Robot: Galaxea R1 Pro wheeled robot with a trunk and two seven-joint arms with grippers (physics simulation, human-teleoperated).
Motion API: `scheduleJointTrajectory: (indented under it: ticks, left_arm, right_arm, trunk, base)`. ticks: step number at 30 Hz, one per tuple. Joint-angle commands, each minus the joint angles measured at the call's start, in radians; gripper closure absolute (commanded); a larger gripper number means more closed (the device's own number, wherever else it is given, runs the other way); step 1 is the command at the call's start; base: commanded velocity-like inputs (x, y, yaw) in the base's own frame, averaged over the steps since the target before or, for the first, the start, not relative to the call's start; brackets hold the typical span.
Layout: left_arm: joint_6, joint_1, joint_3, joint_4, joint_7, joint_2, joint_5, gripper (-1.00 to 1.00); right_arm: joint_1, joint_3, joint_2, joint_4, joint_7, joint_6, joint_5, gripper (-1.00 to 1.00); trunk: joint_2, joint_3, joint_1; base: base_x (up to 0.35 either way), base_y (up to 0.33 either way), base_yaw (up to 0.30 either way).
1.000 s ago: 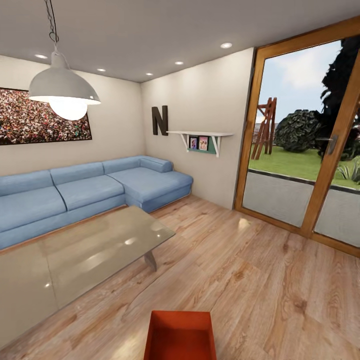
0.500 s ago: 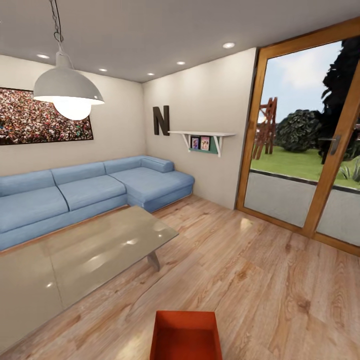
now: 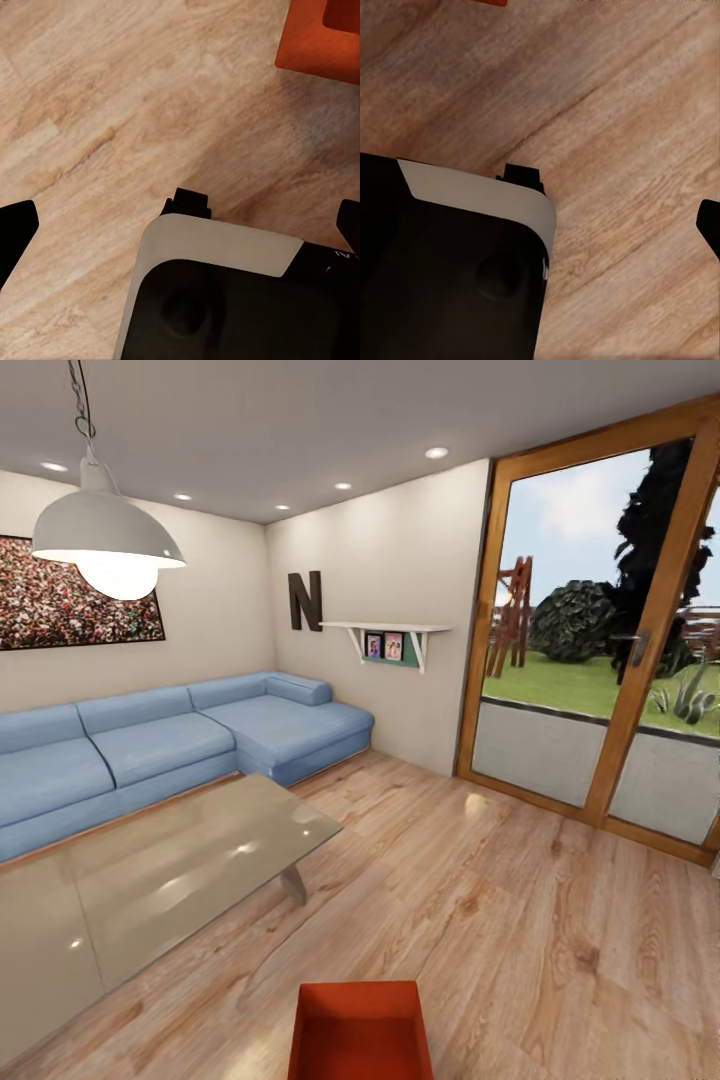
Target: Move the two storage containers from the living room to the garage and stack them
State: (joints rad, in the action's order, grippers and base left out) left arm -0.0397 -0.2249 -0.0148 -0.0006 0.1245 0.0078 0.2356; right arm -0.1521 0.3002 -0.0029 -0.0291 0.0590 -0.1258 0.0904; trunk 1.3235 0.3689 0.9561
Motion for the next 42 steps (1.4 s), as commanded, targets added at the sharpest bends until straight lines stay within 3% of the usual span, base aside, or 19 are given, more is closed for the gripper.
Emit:
scheduleJointTrajectory:
  ticks: [1, 42]
  left_arm:
    - [-0.003, -0.001, -0.002, 0.001, 0.001, 0.0, 0.007, -1.0]
    - [-0.003, -0.001, -0.002, 0.0, 0.0, 0.003, 0.004, -1.0]
  right_arm:
    - [-0.001, 0.011, 0.0, -0.003, 0.001, -0.006, 0.008, -1.0]
    - [-0.001, 0.019, 0.002, -0.003, -0.001, -0.006, -0.002, -1.0]
  trunk:
    - [0.001, 0.001, 0.0]
    - [0.001, 0.001, 0.0]
  base:
    - [0.0, 0.0, -0.024]
    - [0.0, -0.014, -0.001]
